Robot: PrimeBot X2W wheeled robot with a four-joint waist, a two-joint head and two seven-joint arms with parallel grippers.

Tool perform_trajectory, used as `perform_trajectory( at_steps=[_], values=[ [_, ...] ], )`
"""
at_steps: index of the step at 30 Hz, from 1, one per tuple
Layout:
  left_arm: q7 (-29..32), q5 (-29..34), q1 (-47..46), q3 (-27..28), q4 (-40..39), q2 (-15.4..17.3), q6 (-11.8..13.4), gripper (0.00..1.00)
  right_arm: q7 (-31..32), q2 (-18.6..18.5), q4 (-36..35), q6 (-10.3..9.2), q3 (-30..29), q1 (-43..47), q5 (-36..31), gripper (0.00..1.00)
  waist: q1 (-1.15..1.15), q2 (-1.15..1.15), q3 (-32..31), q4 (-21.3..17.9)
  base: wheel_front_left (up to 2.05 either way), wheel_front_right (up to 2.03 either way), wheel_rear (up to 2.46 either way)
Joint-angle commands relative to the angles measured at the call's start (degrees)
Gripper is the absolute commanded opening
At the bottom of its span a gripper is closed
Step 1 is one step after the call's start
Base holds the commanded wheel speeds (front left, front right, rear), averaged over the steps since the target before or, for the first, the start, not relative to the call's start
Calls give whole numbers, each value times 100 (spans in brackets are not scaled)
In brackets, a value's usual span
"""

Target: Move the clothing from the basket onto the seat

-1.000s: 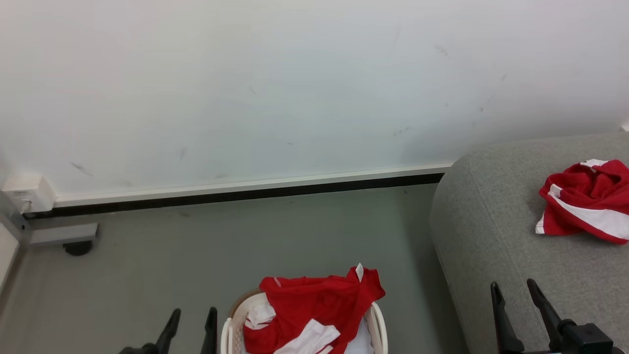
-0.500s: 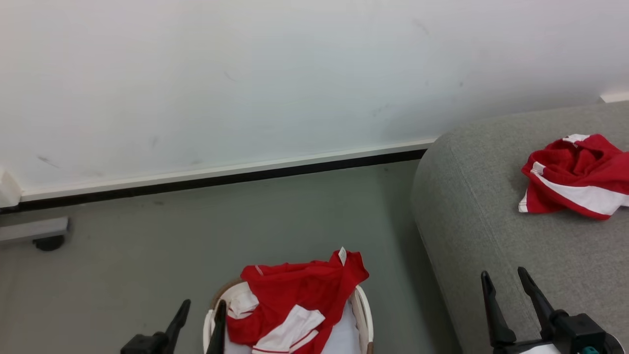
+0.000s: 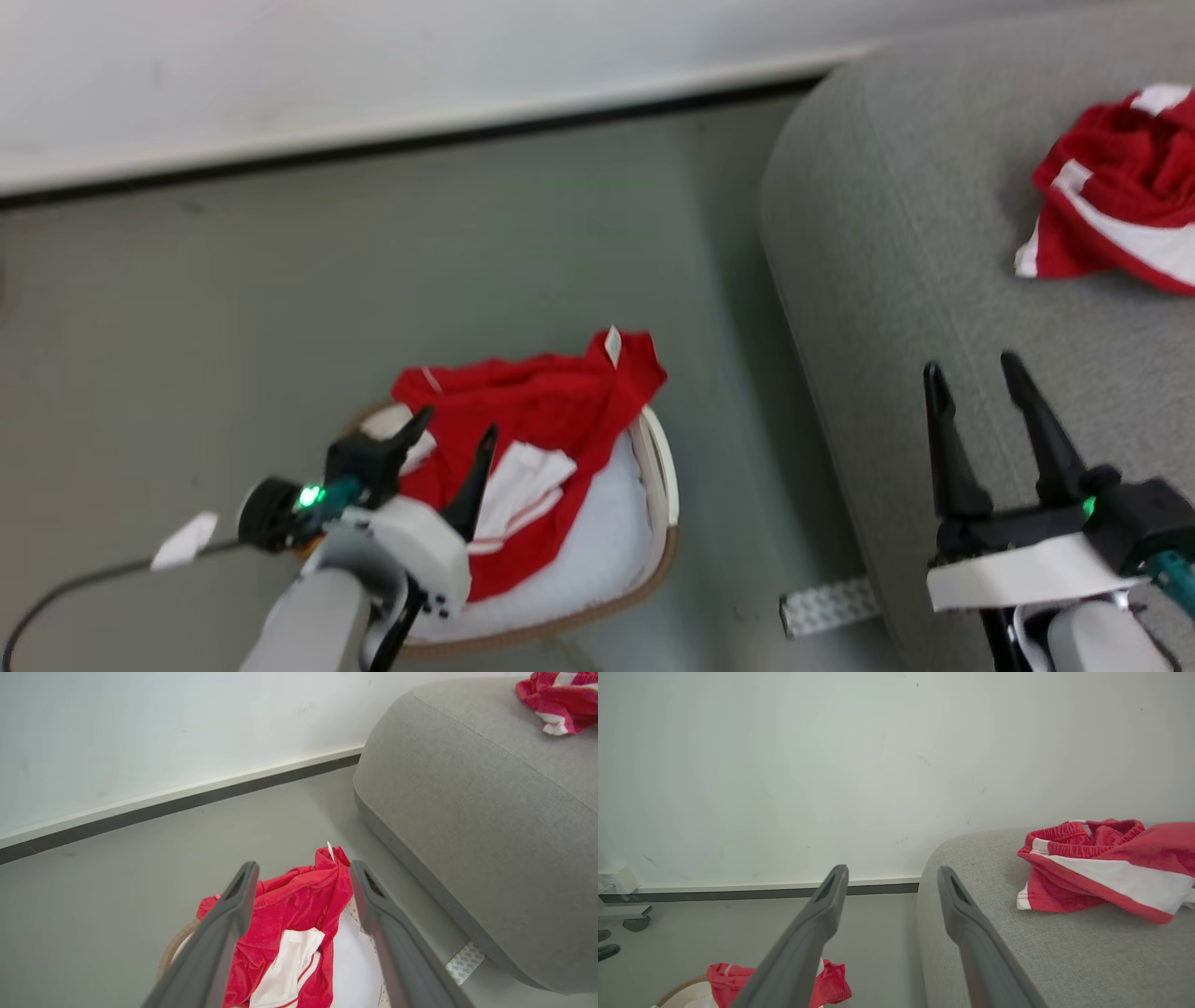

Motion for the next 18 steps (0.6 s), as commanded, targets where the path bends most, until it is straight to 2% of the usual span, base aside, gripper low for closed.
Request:
perform_trajectory(
  at_steps=[1, 8, 18],
  values=[
    [88, 66, -222, -68, 133, 63, -11, 100, -2, -17, -76, -12, -10, -162, 33, 100, -2, 0, 736, -150, 0, 0, 0],
    [630, 219, -1389, -554, 1098, 118, -25, 100, -2, -13, -532, -13, 57, -735, 185, 100, -2, 0, 1833, -275, 0, 0, 0],
    [922, 499, -2522, -912, 2330, 326, 50, 100, -2, -10, -1511, -13, -14, -1056, 471, 100, -2, 0, 3036, -498, 0, 0, 0]
  ],
)
